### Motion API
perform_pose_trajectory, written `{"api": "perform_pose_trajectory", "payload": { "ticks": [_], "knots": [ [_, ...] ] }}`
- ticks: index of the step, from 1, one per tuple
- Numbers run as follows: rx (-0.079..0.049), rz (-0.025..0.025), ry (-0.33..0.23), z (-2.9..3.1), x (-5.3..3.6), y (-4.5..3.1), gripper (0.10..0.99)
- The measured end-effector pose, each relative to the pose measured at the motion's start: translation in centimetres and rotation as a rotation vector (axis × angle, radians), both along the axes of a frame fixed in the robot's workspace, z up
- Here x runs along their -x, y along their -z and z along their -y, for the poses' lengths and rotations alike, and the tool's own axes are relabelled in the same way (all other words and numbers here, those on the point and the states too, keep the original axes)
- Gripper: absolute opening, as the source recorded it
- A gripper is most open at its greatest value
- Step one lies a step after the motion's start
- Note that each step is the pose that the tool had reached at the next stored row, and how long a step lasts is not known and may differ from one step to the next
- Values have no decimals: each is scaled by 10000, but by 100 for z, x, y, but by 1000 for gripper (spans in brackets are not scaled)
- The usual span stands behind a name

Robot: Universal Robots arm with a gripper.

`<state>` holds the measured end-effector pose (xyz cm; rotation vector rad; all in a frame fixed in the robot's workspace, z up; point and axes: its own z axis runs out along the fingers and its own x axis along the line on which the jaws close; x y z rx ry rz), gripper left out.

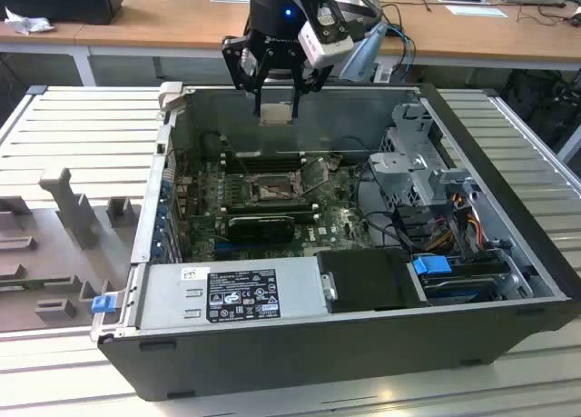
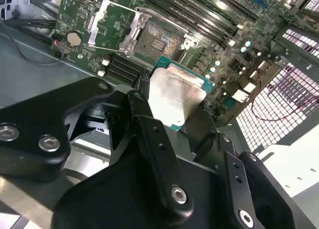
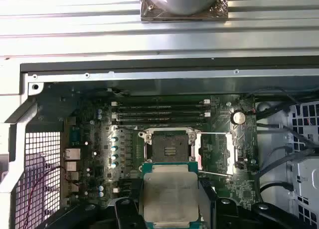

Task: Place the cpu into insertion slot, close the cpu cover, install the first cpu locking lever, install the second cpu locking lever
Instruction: 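Place the cpu into insertion slot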

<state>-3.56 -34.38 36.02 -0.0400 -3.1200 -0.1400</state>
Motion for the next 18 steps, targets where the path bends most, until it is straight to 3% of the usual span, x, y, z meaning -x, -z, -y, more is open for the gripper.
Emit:
{"api": "perform_pose_trajectory", "payload": {
  "ticks": [7, 9, 18],
  "knots": [
    [0, 0, 914, 0, 0, 2, 533],
    [2, -1, 1536, 0, 0, 6, 533],
    [3, 0, 1786, 1, 0, 33, 533]
  ]
}}
